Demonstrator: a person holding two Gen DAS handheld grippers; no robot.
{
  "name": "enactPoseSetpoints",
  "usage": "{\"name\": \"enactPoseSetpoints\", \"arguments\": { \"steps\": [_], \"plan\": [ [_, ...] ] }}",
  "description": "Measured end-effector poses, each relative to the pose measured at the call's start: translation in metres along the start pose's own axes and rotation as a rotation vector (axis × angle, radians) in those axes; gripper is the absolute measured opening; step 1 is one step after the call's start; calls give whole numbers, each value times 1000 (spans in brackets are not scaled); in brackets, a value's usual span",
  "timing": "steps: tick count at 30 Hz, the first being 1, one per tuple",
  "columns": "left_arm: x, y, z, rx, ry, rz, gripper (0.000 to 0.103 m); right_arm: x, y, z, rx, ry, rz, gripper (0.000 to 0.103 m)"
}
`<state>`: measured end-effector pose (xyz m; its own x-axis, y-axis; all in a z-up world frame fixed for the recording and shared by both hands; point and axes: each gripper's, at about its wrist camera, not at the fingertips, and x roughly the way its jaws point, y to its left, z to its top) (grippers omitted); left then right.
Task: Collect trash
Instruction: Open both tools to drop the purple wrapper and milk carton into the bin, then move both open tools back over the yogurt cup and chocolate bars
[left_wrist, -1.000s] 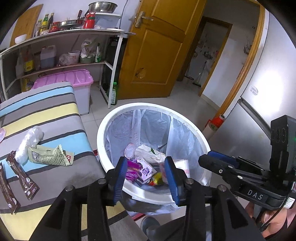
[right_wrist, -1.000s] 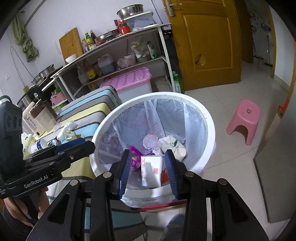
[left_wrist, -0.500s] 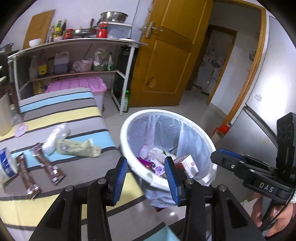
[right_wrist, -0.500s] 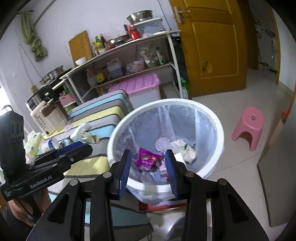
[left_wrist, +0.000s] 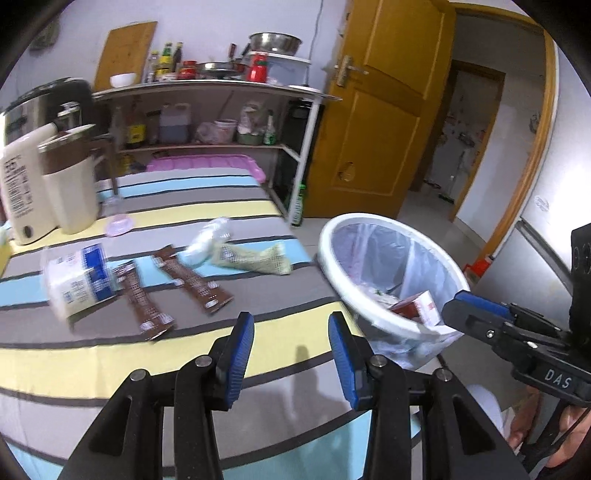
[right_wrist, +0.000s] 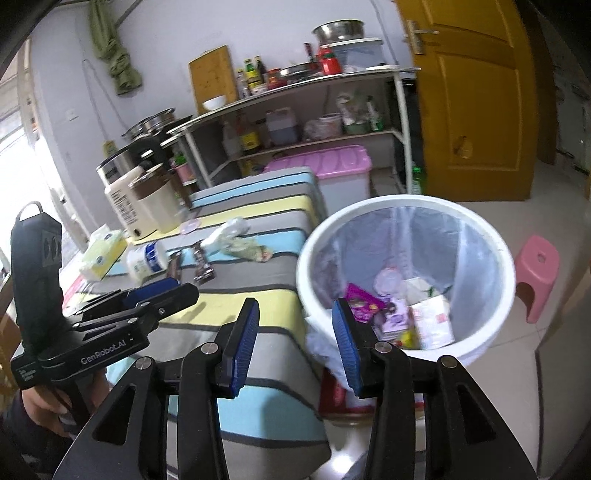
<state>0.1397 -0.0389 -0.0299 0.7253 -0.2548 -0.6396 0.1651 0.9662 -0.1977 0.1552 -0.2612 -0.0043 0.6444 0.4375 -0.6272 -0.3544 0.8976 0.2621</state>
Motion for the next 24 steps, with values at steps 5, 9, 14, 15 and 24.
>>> {"name": "enactPoseSetpoints", "arguments": {
  "steps": [5,9,14,15,24],
  "plan": [
    [-11,18,-9,-28,2,52,42,7,16,-2,-47,9,29,43],
    [-19,36,-16,-50,6,96,42,11,33,-5,-96,10,69,44],
    [-26,53,-20,-87,4,106,42,22,45,-3,-100,57,114,44],
    [-28,56,-20,-96,3,108,42,23,48,-2,-107,54,119,44],
    [-43,83,-16,-122,-25,158,42,43,71,6,-153,83,141,44]
  ]
}}
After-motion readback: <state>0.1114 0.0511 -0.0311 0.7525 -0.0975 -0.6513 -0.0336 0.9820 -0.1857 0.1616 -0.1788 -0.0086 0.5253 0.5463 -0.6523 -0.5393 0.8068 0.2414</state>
